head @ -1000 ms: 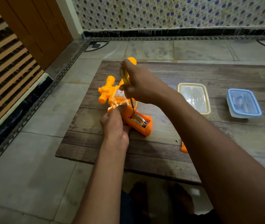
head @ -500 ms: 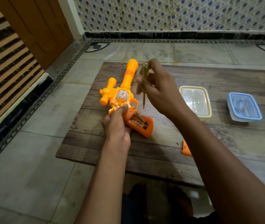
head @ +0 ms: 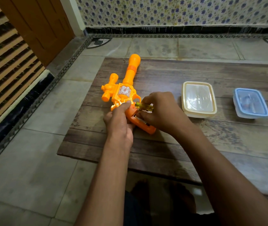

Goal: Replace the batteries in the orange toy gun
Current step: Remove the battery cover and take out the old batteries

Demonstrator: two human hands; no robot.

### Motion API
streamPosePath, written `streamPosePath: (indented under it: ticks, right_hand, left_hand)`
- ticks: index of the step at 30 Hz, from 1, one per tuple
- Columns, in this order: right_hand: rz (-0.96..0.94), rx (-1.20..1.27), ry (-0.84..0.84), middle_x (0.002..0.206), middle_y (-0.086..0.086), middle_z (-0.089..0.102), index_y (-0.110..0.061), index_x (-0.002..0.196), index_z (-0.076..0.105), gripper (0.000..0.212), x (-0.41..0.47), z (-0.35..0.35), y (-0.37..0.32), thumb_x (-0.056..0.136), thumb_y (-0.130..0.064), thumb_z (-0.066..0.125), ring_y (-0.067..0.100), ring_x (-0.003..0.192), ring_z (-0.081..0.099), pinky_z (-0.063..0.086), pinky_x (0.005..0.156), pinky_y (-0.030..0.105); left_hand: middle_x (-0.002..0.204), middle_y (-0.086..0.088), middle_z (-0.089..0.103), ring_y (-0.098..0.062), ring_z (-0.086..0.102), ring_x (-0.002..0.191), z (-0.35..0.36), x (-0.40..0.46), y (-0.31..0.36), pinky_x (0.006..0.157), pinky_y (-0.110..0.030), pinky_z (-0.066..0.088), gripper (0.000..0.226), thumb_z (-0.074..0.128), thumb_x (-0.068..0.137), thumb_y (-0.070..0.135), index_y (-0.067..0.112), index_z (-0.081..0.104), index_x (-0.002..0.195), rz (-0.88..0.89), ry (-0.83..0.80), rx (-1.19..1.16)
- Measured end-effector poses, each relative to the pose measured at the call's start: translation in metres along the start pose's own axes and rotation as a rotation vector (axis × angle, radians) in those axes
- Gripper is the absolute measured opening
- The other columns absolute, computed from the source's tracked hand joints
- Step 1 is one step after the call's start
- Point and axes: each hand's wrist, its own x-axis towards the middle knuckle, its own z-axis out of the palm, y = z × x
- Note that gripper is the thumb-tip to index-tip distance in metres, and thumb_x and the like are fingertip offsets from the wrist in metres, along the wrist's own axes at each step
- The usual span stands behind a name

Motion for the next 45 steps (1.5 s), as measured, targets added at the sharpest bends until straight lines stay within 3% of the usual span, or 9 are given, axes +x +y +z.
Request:
streamPosePath:
  ticks: [3,9,16,22,28,32,35,38,45]
  right_hand:
    - [-0.026,0.008,0.042,0.077,0.010,0.073,-0.007,0.083,0.077,0.020,-0.002,0.002,-0.004,0.082,-0.028,0.074,0.023,0.071,0.066,0.056,0.067,0.039]
    - [-0.006,0.159,0.324,0.067,0.005,0.067,-0.007,0.078,0.072,0.013,0.012,-0.009,0.000,0.078,-0.019,0.076,0.019,0.062,0.061,0.046,0.060,0.030]
    - [0.054,-0.237,0.020,0.093,0.017,0.066,-0.010,0.098,0.070,0.012,0.063,0.004,0.024,0.086,-0.010,0.068,0.035,0.083,0.063,0.058,0.073,0.040]
    - [0.063,-0.354,-0.100,0.086,0.013,0.057,-0.015,0.088,0.057,0.023,0.081,0.007,0.022,0.084,-0.007,0.078,0.031,0.079,0.059,0.055,0.069,0.038]
    - [0.093,-0.214,-0.103,0.086,0.015,0.063,-0.002,0.090,0.066,0.018,0.066,-0.017,0.008,0.089,-0.018,0.075,0.031,0.084,0.060,0.043,0.067,0.034]
    - [0.090,-0.006,0.009,0.097,0.012,0.068,-0.005,0.109,0.075,0.017,0.034,-0.034,-0.001,0.095,-0.011,0.068,0.024,0.088,0.062,0.048,0.071,0.029]
    - [0.063,0.218,0.138,0.098,0.009,0.062,-0.007,0.102,0.073,0.017,0.003,-0.033,-0.007,0.091,0.004,0.067,0.021,0.090,0.066,0.056,0.079,0.021]
    - [0.022,0.410,0.248,0.095,0.010,0.070,-0.001,0.096,0.067,0.015,-0.022,-0.029,-0.007,0.088,0.012,0.067,0.012,0.091,0.072,0.055,0.075,0.012]
    - [-0.028,0.584,0.321,0.092,0.005,0.072,-0.007,0.102,0.064,0.016,-0.035,-0.023,-0.001,0.089,-0.001,0.069,0.023,0.093,0.075,0.061,0.080,0.051]
  left_hand:
    - [0.093,-0.013,0.072,-0.029,0.072,0.083,0.000,-0.001,0.001,0.085,-0.054,0.061,0.018,0.071,0.090,-0.003,0.011,0.062,0.097,0.001,0.009,0.004]
    - [0.094,-0.010,0.072,-0.028,0.074,0.086,0.000,0.000,0.001,0.086,-0.056,0.062,0.023,0.073,0.088,-0.002,0.016,0.061,0.095,-0.006,0.031,0.013]
    - [0.104,-0.012,0.072,-0.027,0.072,0.089,0.002,0.000,0.001,0.092,-0.060,0.059,0.031,0.075,0.087,-0.002,0.021,0.056,0.097,-0.012,0.062,0.005]
    - [0.109,-0.016,0.072,-0.035,0.073,0.097,0.000,0.002,0.002,0.093,-0.062,0.059,0.031,0.076,0.086,-0.001,0.020,0.056,0.097,-0.017,0.088,0.002]
    - [0.101,-0.011,0.071,-0.028,0.072,0.089,0.000,0.000,0.003,0.095,-0.061,0.058,0.029,0.074,0.087,-0.002,0.021,0.058,0.095,-0.010,0.081,0.004]
    - [0.099,-0.018,0.074,-0.041,0.075,0.095,0.003,-0.004,0.005,0.092,-0.065,0.058,0.026,0.073,0.086,-0.005,0.016,0.059,0.093,-0.013,0.063,-0.005]
    - [0.091,-0.019,0.072,-0.040,0.074,0.084,0.006,-0.008,0.005,0.092,-0.065,0.058,0.025,0.069,0.088,-0.007,0.014,0.057,0.089,0.002,0.067,-0.006]
    - [0.105,-0.023,0.073,-0.044,0.074,0.101,0.007,-0.011,0.005,0.095,-0.066,0.056,0.025,0.069,0.089,-0.007,0.016,0.057,0.090,0.009,0.059,-0.011]
    - [0.110,-0.018,0.072,-0.043,0.074,0.104,0.004,-0.005,0.001,0.092,-0.065,0.058,0.027,0.073,0.087,-0.003,0.019,0.058,0.094,0.018,0.064,-0.008]
